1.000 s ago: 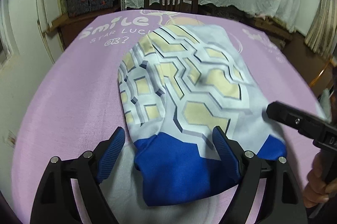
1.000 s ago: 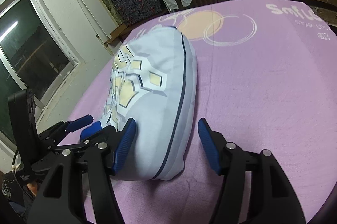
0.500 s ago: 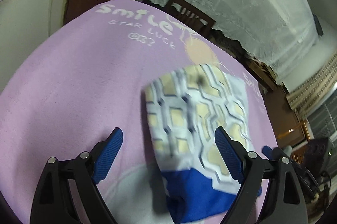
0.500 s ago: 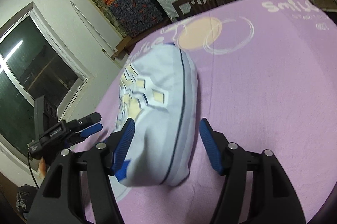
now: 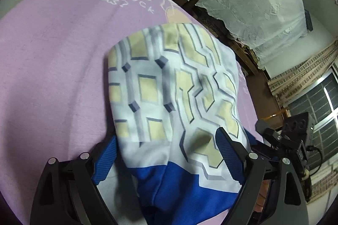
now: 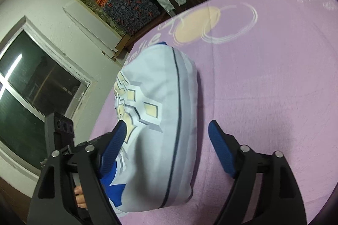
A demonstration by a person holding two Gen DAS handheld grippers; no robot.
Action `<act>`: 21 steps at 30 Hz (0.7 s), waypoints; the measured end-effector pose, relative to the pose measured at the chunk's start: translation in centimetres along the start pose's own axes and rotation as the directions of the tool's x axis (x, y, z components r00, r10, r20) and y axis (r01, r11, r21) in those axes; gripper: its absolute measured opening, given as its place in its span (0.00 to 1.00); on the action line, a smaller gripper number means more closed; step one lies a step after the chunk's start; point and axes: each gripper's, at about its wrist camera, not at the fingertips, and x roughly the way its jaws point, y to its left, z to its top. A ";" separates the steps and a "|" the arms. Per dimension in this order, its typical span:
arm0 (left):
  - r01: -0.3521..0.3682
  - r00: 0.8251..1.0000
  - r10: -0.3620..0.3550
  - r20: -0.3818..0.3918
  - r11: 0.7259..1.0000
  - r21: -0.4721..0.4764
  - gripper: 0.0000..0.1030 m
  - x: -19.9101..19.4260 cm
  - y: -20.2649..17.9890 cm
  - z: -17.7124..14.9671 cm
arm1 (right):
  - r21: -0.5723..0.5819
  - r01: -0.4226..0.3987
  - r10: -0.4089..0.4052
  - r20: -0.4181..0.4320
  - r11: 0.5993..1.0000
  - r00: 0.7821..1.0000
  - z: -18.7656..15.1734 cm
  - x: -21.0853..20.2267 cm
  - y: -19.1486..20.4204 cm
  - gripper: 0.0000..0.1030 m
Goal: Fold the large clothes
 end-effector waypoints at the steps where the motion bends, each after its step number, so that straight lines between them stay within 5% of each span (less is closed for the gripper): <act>1: 0.011 1.000 -0.011 -0.007 1.000 0.007 0.87 0.2 -0.2 -0.1 | 0.015 -0.012 0.012 -0.012 1.000 1.000 -0.1 0.3 -0.3 0.78; 9: 0.030 1.000 -0.030 -0.002 0.999 0.024 0.86 1.0 -1.1 -0.4 | 0.041 -0.042 0.046 -0.089 0.998 0.995 -0.9 3.0 -0.4 0.83; 21: 0.017 1.000 -0.017 0.019 1.000 0.025 0.84 1.9 -1.3 -0.2 | -0.098 -0.051 0.041 -0.102 0.994 0.994 -1.1 4.8 1.2 0.86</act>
